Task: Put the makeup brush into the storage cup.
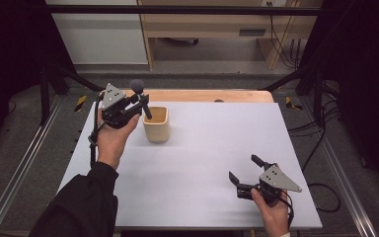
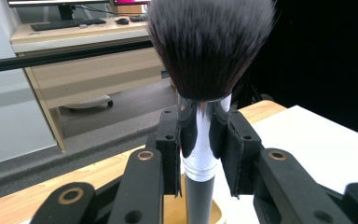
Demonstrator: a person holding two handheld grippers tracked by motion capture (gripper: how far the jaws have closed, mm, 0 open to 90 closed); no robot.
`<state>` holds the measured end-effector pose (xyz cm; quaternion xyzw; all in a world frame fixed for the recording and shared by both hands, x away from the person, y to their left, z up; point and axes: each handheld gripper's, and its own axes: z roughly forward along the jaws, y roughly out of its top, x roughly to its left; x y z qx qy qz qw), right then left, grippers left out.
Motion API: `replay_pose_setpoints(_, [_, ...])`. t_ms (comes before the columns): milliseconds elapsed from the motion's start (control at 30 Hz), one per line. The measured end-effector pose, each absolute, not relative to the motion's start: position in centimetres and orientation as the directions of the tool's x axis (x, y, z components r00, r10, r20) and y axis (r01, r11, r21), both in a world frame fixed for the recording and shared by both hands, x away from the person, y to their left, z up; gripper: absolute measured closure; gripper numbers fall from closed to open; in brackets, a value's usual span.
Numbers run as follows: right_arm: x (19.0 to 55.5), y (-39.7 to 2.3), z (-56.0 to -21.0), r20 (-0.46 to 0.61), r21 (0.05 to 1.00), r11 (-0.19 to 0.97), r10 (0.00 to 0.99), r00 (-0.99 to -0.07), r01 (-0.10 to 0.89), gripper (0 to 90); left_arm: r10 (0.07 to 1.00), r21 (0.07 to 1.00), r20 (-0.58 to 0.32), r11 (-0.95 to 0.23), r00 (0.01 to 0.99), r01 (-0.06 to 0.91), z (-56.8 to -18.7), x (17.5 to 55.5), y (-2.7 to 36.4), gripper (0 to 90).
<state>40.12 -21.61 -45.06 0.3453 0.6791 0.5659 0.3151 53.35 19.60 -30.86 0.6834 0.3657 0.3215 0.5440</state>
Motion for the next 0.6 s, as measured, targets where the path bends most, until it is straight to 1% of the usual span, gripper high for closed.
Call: replay_pose_setpoints(600, [40.1,-21.8,-45.1,-0.034,0.986,0.118,0.827,-0.561,0.115,6.5,0.857,0.976,0.045,-0.148,0.513,0.161,-31.3,54.6,19.3,70.4])
